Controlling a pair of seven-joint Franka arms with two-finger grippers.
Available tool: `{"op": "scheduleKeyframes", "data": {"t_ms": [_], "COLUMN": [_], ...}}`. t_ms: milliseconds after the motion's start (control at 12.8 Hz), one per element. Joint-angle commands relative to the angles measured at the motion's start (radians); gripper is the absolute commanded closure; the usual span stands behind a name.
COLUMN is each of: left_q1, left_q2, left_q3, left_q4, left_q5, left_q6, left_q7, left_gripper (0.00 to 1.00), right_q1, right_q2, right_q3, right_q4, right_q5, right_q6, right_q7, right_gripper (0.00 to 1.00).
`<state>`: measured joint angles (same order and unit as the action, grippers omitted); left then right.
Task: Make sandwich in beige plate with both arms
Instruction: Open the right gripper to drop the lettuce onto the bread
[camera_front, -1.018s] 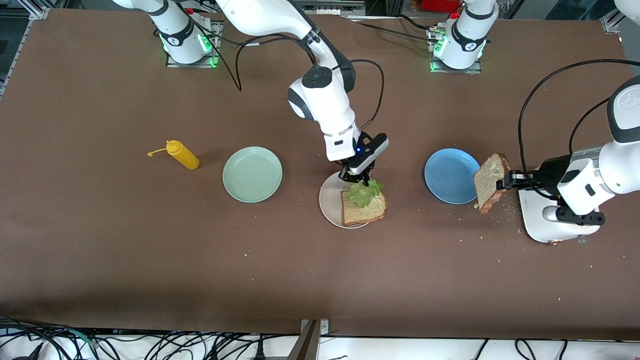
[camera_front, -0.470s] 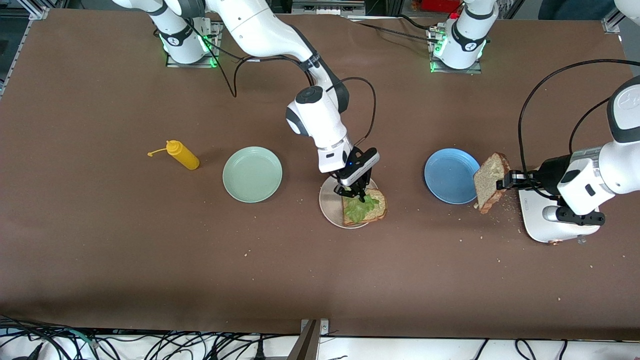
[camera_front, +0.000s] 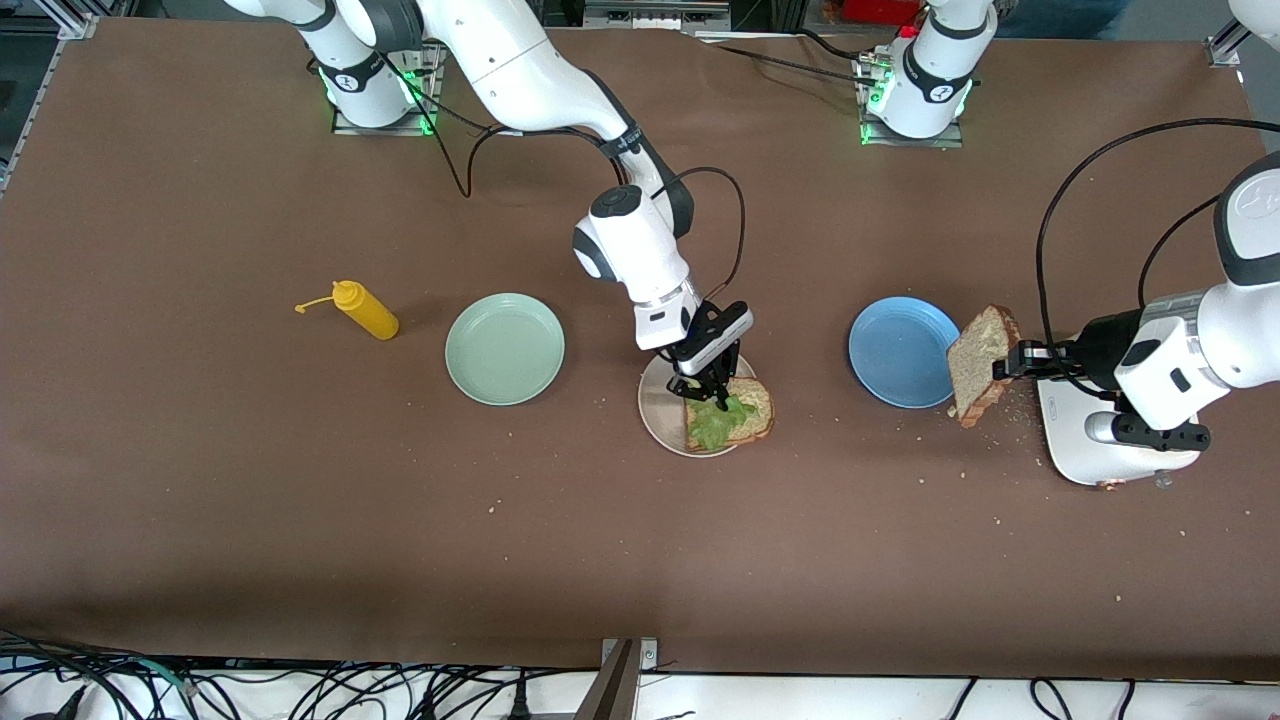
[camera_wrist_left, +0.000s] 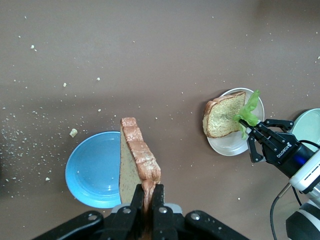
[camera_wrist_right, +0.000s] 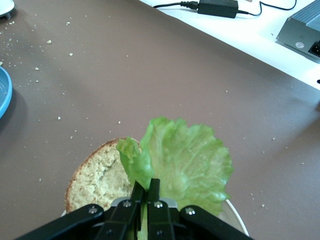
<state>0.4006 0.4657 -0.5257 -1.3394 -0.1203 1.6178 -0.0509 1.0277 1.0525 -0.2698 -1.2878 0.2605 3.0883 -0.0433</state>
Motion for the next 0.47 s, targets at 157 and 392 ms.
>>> {"op": "scheduleKeyframes", "data": {"t_ms": [157,392], "left_q1": [0.001,0.001], "left_q2": [-0.007,-0.007], "left_q3": [0.0,0.001], "left_q4": [0.008,0.008], "left_q5": [0.011,0.01], "left_q6": [-0.015,-0.015], "left_q7": [-0.009,-0.01], "left_gripper": [1.0,1.0], "right_q1": [-0.008,-0.006], "right_q2": [0.026,0.026], "right_q3": [0.038,0.038], "right_q4": [0.05,0.05], "right_q5": [0.011,0.06], "right_q6": [0.018,0.018], "right_q7": [0.014,0.011], "right_gripper": [0.88,0.33]}}
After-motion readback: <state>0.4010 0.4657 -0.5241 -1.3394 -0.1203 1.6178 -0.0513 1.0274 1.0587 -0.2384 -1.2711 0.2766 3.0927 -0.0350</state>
